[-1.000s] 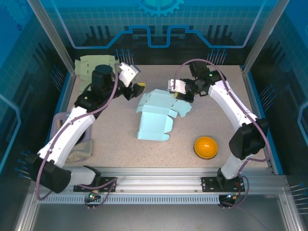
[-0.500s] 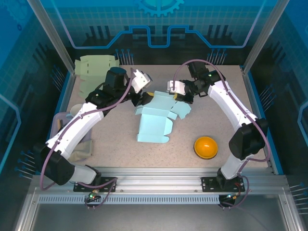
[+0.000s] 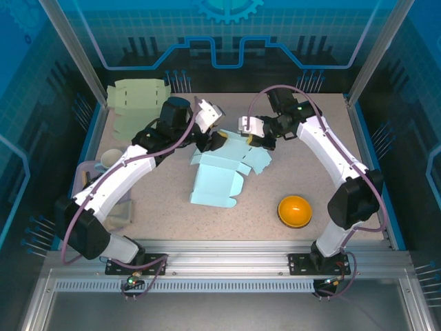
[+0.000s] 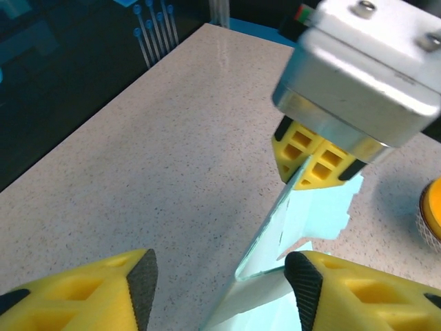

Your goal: Fold the paper box

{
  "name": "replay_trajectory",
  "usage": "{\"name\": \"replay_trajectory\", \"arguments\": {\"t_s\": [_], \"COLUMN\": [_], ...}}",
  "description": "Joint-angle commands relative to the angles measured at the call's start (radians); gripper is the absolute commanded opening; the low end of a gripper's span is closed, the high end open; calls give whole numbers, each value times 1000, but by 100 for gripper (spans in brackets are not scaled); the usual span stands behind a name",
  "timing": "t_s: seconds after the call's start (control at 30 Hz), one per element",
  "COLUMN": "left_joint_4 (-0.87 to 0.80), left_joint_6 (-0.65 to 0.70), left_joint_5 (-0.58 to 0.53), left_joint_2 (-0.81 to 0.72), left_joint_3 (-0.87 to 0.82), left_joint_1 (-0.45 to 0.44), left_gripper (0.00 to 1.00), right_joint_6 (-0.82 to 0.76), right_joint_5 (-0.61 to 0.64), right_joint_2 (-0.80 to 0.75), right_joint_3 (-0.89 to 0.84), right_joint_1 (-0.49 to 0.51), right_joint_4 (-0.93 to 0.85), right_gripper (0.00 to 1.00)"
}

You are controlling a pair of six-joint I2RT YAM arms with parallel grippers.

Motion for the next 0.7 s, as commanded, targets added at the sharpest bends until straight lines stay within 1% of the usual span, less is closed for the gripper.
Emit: {"name": "replay_trajectory", "arguments": {"t_s": [0.0,0.1,0.17,0.2,0.23,0.27,0.33,0.4,0.47,0.57,0.67], "left_joint_4": [41,-32,-99,-121,-127,-114,-33,80,149,177,198], "left_joint_6": [-139,-295,-397,-448,-486,-530,-607,-675,-683,-663,-636], "left_joint_5": [-163,-298,-343,-325,-284,-211,-46,53,82,20,18], "left_joint_2": [-42,-103,-148,-174,-197,-222,-256,-262,-236,-166,-82], "left_joint_3": [17,17,3,-22,-47,-87,-178,-268,-312,-331,-314], "left_joint_1": [2,6,6,6,6,5,2,-9,-19,-20,-19], "left_gripper": [59,63,64,64,63,62,62,62,63,63,63], "right_joint_6": [78,185,223,237,249,263,285,299,309,317,312], "right_joint_5": [28,118,154,164,169,174,181,180,178,143,108], "right_joint_2": [-9,37,66,76,87,99,128,156,185,222,244], "right_joint_3": [29,66,79,81,83,89,107,127,146,162,159], "right_joint_1": [13,2,-2,0,0,-1,0,-2,-4,-13,-25], "right_joint_4": [-11,-26,-39,-45,-50,-59,-83,-109,-134,-161,-170], "right_gripper": [0,0,0,0,0,0,0,0,0,0,0]}}
